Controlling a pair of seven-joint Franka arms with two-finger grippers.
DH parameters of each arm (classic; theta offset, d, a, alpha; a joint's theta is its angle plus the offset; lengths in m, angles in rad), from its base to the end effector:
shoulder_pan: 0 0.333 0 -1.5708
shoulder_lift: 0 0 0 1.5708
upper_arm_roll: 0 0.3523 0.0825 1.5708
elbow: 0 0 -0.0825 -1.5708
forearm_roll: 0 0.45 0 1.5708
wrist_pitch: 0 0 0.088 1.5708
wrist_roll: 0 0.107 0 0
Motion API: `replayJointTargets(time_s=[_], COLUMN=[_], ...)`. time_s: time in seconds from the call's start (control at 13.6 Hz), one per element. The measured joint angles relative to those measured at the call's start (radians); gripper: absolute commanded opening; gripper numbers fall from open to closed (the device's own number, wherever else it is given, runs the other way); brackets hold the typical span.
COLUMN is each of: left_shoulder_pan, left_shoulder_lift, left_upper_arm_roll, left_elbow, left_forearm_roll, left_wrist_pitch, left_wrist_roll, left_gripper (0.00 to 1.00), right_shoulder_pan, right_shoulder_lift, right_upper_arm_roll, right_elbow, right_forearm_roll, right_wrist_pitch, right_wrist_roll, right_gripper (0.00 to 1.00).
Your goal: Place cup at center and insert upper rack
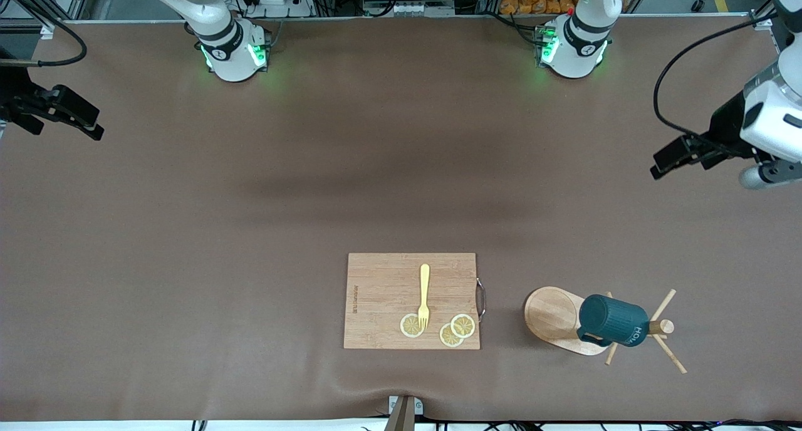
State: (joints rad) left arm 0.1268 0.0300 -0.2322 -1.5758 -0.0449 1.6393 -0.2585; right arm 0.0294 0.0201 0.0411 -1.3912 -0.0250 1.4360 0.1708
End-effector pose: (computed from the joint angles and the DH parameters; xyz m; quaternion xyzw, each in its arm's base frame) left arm 0.6332 -0.0693 0.6460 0.9965 0.0777 0.0122 0.0285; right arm 0.6101 0.0398 0.7317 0.9985 -0.0520 0.0137 0.0104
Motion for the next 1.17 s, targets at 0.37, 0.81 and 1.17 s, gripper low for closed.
replayJointTargets(time_s=[0.37,0.81,1.17], left_shoulder_pan=[-0.146,-0.153,-0.16], left_shoulder_lift=[-0.034,-0.039,-0.039], left_upper_arm_roll=[0.114,0.115,0.112], left_elbow=[-0.002,0.032,0.052], left_forearm_roll=[0.06,0.061,0.06], left_wrist_pitch=[-0.123,-0.13,-0.13], left_wrist_roll=[0.135,0.157,0.157], left_gripper=[1.0,1.0,1.0], right_shoulder_pan=[0.0,0.0,0.0], right_shoulder_lift=[0.0,0.0,0.0], right_upper_arm_roll=[-0.001,-0.001,-0.001], right_elbow=[0.0,0.0,0.001], right_forearm_roll=[0.0,0.0,0.0], right_wrist_pitch=[0.0,0.0,0.001], right_wrist_roll=[0.0,0.0,0.0], right_gripper=[1.0,1.0,1.0])
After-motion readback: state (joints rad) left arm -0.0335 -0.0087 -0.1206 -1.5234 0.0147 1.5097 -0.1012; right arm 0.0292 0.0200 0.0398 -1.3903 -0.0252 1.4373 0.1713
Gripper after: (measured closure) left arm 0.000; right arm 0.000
